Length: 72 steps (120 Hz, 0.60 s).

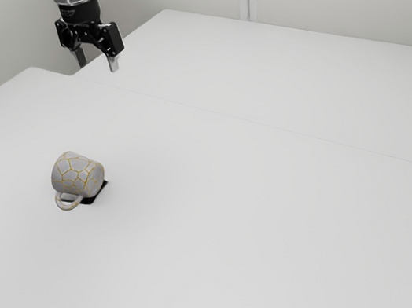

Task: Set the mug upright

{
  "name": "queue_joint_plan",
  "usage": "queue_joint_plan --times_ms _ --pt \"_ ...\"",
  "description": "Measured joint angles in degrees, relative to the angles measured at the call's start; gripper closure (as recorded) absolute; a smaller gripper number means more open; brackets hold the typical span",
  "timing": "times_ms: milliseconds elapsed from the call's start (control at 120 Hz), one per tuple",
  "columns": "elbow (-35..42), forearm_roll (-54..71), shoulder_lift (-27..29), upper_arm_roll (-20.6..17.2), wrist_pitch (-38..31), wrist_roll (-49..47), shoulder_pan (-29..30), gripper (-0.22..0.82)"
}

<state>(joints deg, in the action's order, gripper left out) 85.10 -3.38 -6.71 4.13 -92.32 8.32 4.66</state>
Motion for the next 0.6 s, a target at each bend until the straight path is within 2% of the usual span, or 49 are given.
queue_joint_plan --times_ms 283,350,433,508,600 --pt "0.6 -0.5 0.1 0.0 0.3 0.2 -0.2 0.0" --pt "2.7 -0.9 0.7 0.0 0.4 0.2 -0.4 0.0" --pt "6.6 -3.2 4.0 0.5 1.1 0.4 0.0 0.0" --pt "8.1 -8.1 5.4 2.8 2.4 1.6 -0.6 0.0" --pt "11.0 -14.8 7.0 8.1 4.4 4.2 -3.2 0.0"
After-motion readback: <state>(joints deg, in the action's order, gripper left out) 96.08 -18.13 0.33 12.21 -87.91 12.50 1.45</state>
